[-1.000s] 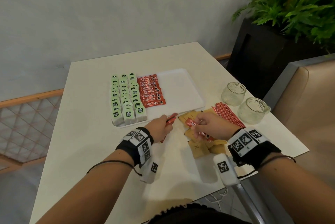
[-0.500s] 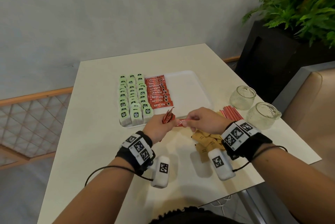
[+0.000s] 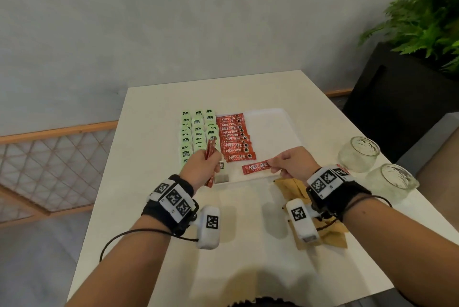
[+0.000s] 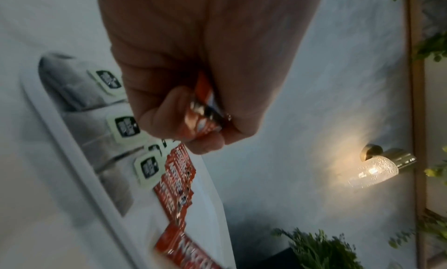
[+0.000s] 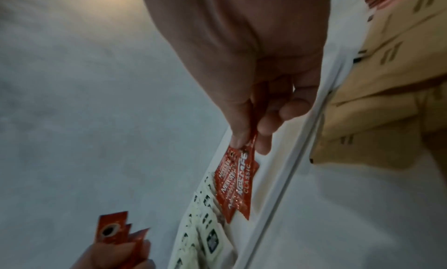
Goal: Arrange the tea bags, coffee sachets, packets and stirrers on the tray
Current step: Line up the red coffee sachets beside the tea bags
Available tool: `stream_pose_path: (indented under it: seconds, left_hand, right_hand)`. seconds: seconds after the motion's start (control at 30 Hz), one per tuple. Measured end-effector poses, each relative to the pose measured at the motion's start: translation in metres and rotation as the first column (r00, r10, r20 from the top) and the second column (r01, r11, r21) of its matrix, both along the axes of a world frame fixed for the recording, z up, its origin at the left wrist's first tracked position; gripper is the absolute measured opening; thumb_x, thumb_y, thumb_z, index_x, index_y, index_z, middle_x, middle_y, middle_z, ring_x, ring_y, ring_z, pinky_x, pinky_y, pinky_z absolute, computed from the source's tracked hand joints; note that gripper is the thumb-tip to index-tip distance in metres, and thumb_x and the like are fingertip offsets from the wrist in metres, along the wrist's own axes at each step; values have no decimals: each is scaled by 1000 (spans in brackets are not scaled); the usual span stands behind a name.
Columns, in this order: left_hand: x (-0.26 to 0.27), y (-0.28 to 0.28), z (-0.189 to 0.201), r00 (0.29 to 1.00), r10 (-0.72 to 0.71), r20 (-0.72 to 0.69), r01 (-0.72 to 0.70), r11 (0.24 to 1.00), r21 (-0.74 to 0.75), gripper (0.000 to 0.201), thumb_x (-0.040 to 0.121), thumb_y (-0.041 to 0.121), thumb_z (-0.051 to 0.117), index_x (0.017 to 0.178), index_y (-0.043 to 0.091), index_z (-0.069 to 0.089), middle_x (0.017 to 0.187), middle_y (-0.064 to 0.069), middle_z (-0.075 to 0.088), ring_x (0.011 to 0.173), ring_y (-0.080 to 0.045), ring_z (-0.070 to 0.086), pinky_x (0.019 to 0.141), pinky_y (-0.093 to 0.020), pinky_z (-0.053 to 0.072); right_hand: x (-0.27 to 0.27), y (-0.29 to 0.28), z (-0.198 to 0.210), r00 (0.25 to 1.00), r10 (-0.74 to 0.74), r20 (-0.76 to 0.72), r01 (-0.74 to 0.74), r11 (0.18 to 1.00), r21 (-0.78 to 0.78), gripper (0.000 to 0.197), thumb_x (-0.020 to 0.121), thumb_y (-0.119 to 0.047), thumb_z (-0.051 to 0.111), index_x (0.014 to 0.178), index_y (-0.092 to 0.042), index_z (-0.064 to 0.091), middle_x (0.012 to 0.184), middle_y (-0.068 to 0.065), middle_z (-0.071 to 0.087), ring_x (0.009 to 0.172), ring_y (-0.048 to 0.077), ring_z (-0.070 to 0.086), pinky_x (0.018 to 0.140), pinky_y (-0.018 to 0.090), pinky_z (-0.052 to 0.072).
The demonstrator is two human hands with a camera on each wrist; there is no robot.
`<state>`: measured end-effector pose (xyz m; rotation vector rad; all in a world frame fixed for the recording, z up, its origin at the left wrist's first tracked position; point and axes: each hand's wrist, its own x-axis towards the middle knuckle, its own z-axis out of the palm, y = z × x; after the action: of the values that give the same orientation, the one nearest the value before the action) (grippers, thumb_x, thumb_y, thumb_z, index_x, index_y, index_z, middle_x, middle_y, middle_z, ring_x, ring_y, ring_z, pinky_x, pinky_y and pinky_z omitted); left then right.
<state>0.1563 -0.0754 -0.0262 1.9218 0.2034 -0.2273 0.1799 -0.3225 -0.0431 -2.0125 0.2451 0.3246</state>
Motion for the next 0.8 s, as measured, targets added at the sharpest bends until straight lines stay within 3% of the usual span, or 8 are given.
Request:
stream_pose_path:
  seconds: [0.2, 0.3, 0.37, 0.5, 0.67, 0.8]
  left_hand:
    - [18, 26, 6, 993, 98, 59, -90, 988, -122, 11, 98, 26, 55, 100, 18, 62, 78, -1, 72, 71, -16, 59, 59, -26, 49]
    - [28, 31, 4, 992, 101, 76, -89, 985, -147, 14, 96, 31, 59, 102, 21, 65, 83, -3, 74, 64, -10, 59, 52, -21, 48]
    - [34, 34, 3, 988, 122, 90, -108, 984, -145, 16, 95, 33, 60, 101, 20, 67, 81, -1, 73, 60, -7, 58, 51, -20, 48]
    - [40, 39, -3, 987, 147, 65, -135, 978, -160, 27, 95, 39, 58, 93, 15, 71, 74, 3, 69, 62, -8, 59, 59, -24, 49]
    - [38, 37, -11, 997, 71, 36, -64, 983, -171, 32, 98, 37, 54, 88, 10, 67, 63, 0, 64, 49, -12, 53, 42, -22, 42]
    - [35, 33, -13, 998, 40, -53, -51, 970, -240, 21, 96, 30, 61, 96, 9, 63, 66, -4, 66, 48, -17, 56, 40, -24, 43]
  right_hand:
    - [20, 21, -18, 998, 53, -43, -63, 953, -297, 19, 86, -28, 72, 90, -10, 73, 75, 4, 69, 63, 15, 59, 62, 26, 50]
    - [29, 30, -17, 997, 65, -37, -75, 922, -380, 18, 85, -30, 73, 84, -13, 67, 85, 4, 69, 79, 19, 62, 68, 27, 48]
    - [31, 35, -17, 997, 68, -29, -74, 917, -392, 22, 85, -28, 73, 73, -15, 59, 91, 8, 69, 82, 21, 61, 71, 30, 49]
    - [30, 45, -18, 997, 74, -13, -74, 928, -366, 33, 87, -26, 71, 62, -16, 52, 88, 14, 69, 75, 19, 56, 72, 33, 47]
    - [34, 54, -19, 997, 71, 6, -65, 943, -325, 35, 88, -27, 71, 62, -16, 51, 83, 9, 66, 76, 19, 57, 77, 37, 50]
    - [38, 56, -19, 997, 78, 18, -68, 944, -322, 34, 87, -28, 71, 62, -18, 51, 81, 5, 66, 81, 20, 59, 79, 37, 49]
